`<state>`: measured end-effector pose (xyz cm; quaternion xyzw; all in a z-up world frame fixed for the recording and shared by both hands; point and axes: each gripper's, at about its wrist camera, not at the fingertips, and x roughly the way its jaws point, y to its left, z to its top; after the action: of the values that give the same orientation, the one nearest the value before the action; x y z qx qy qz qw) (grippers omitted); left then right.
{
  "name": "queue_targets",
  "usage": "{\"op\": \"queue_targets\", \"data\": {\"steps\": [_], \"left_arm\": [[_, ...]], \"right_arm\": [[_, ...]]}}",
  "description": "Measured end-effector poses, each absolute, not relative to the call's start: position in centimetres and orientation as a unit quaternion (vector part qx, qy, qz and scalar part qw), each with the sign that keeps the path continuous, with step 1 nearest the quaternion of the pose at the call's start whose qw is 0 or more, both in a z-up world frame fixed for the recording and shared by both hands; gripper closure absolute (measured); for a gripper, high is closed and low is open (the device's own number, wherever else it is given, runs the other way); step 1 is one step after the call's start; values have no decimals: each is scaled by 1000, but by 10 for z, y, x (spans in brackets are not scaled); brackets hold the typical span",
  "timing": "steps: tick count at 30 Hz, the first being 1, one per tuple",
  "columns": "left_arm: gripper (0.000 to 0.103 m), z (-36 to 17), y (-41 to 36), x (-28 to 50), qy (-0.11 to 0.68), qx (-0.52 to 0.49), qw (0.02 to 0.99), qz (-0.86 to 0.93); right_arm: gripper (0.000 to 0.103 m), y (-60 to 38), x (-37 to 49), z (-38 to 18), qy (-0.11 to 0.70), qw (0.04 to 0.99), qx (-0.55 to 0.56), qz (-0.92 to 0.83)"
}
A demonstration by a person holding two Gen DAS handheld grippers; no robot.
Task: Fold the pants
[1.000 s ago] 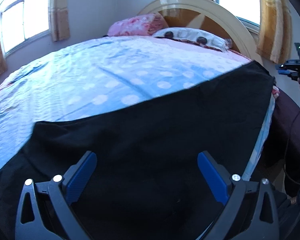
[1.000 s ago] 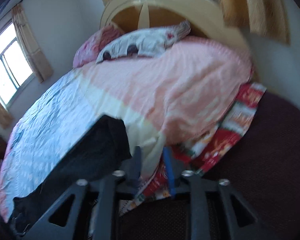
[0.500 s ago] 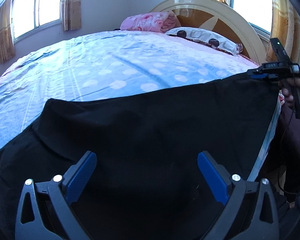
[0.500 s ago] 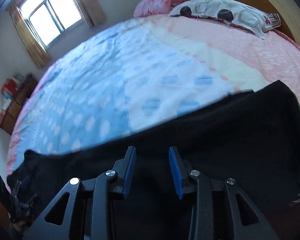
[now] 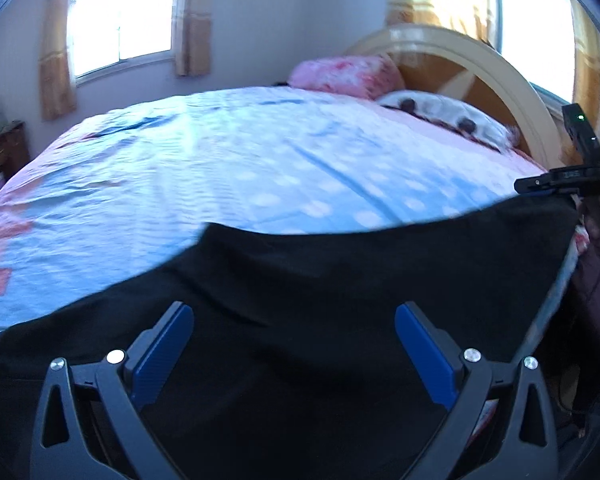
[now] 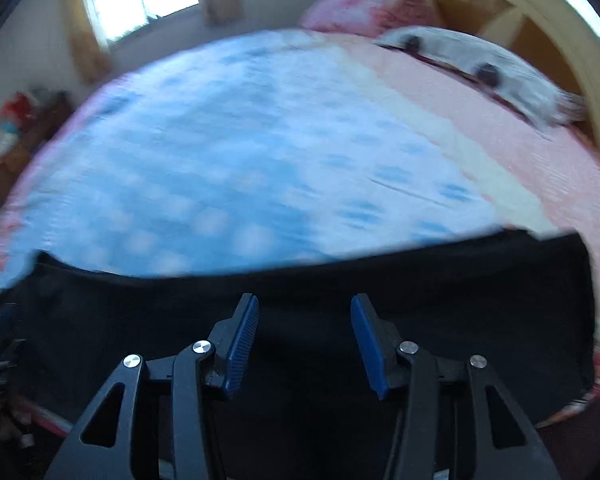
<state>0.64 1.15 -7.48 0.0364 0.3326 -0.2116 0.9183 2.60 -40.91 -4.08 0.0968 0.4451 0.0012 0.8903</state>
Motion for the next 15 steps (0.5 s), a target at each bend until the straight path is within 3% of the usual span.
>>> {"op": "queue_targets", "data": {"steps": [8,15], "left_arm": [[0,-92,49,21,368,-5,913,-175],[0,-101,73,23,378,-57,906,-184]], "right_arm": [[53,-251,112,-47,468,820,174,279],[53,-133,183,-77,542,745,160,355]]}}
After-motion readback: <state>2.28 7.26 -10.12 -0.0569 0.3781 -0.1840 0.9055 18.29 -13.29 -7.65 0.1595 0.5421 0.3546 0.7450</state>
